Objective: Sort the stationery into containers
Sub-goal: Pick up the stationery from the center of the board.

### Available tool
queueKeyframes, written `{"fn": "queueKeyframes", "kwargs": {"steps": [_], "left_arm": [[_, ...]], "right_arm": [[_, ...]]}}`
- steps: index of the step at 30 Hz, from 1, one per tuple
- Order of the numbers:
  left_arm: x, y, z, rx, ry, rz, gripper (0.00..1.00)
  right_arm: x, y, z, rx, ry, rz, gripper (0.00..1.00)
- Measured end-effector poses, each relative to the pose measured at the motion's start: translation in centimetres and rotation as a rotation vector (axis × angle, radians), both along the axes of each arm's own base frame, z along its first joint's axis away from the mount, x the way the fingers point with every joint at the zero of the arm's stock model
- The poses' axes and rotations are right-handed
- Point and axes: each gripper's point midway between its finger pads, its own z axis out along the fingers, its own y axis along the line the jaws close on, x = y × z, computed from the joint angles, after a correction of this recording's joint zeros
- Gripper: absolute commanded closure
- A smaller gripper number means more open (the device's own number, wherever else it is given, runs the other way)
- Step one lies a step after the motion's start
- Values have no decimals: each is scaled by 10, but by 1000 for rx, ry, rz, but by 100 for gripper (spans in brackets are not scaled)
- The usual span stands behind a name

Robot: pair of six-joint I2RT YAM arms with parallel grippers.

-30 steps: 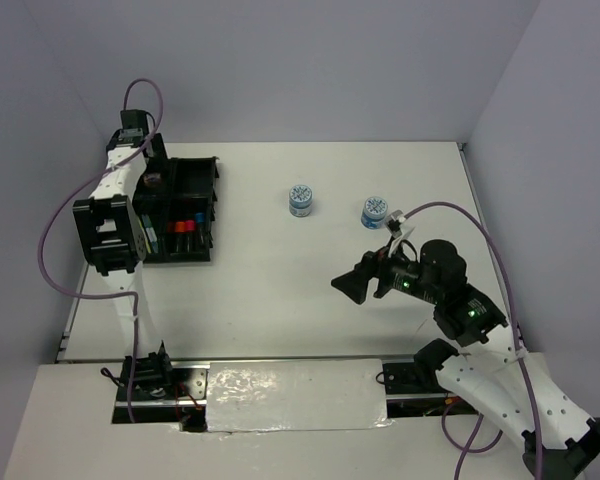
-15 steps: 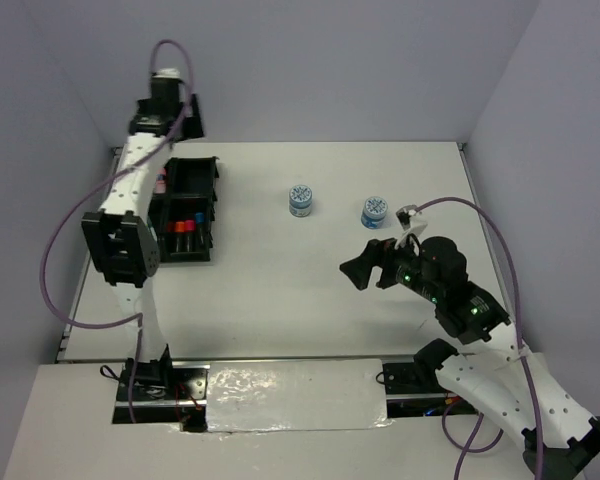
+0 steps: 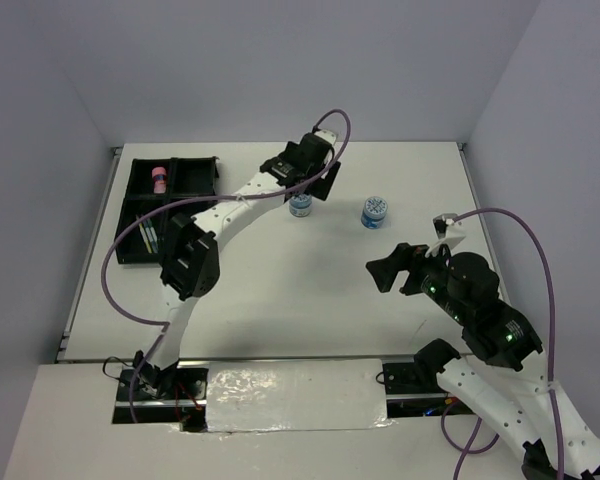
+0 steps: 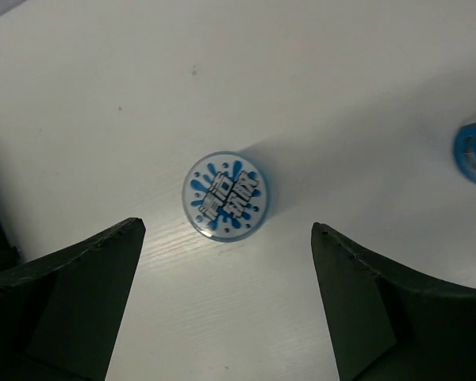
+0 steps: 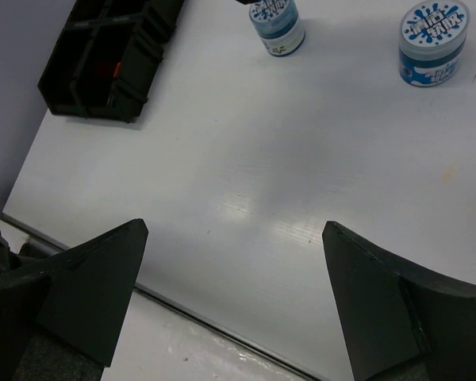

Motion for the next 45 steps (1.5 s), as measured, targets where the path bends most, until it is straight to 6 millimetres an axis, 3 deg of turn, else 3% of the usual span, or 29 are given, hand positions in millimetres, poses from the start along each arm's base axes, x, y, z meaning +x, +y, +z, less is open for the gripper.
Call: {"fn": "queueKeyframes", "kwargs": {"steps": [3, 6, 18, 23, 25, 26, 28, 29, 32, 45], "left_arm": [[7, 19, -31, 70, 33, 28, 1], [13, 30, -49, 113, 48, 39, 1], [19, 8, -80, 47, 92, -45, 2], [28, 12, -87, 43, 90, -31, 25], [34, 18, -87, 35, 86, -20, 29], [36, 20, -86, 28, 86, -17, 42], [42, 22, -83, 7, 77, -13, 35], [43, 23, -83, 6, 78, -17, 19], [45, 26, -85, 5, 79, -14, 1], [46, 34, -86, 37, 78, 15, 1]], "right_arm": [[-3, 0, -2, -4, 9, 7, 0], [-4, 2, -4, -1, 15, 21, 0], [-5, 12, -17, -12, 60, 70, 0], [-5, 13, -20, -13, 64, 74, 0], [-5, 13, -20, -14, 63, 75, 0], [-5, 13, -20, -15, 62, 75, 0], [-5, 13, -20, -15, 62, 75, 0], [-5, 13, -20, -15, 62, 76, 0], [-5, 13, -19, -14, 60, 79, 0], [-6, 17, -21, -15, 58, 102, 0]]}}
